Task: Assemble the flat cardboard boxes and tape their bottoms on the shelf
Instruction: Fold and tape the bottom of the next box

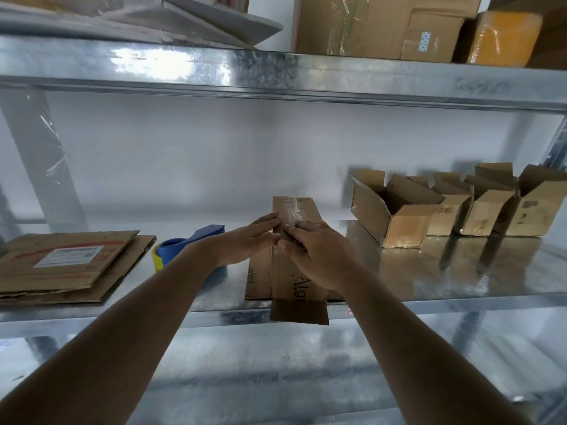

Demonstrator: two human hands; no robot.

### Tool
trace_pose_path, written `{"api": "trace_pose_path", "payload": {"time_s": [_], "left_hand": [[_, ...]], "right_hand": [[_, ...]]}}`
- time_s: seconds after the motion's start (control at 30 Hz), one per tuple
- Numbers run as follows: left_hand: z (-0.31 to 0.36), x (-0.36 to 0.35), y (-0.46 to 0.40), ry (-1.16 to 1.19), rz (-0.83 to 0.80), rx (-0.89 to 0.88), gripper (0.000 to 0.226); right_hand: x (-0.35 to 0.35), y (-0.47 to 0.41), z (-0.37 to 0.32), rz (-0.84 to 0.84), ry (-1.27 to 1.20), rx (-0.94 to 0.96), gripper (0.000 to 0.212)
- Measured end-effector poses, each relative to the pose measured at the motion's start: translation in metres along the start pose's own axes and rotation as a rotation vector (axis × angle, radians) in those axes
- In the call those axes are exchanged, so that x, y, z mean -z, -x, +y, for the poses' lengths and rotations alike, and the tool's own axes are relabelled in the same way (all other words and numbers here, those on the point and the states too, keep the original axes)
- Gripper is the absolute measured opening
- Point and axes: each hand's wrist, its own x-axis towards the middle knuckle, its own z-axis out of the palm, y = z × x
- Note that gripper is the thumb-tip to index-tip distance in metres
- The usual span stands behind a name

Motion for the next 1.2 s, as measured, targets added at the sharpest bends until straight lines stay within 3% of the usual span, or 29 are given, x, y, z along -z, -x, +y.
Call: {"api": "trace_pose_path", "payload": {"time_s": [0.13, 0.23, 0.3, 0.5, 0.87, 1.2], "left_hand": [[0.005, 0.0, 0.008, -0.043, 0.043, -0.022, 0.063], [0.003, -0.001, 0.012, -0.084, 0.07, -0.051, 0.057], [0.0, -0.003, 0.012, -0.056, 0.076, -0.075, 0.055], [-0.022, -0.003, 0.014, -0.14, 0.092, -0.035, 0.062], [-0.041, -0.016, 0.017, -0.231, 0.121, -0.011, 0.08], [-0.055, -0.021, 0.019, -0.285, 0.138, 0.001, 0.078]], "right_hand": [[-0.003, 0.0, -0.006, 0.055, -0.002, -0.081, 0.064], [-0.004, -0.002, -0.019, 0.109, -0.026, -0.15, 0.037], [-0.003, -0.002, -0.026, 0.144, -0.039, -0.168, 0.032], [-0.012, -0.007, -0.037, 0.143, -0.005, -0.221, 0.056], [-0.026, -0.01, -0.056, 0.267, 0.04, -0.329, 0.041], [-0.019, -0.011, -0.059, 0.132, 0.113, -0.398, 0.052]]}}
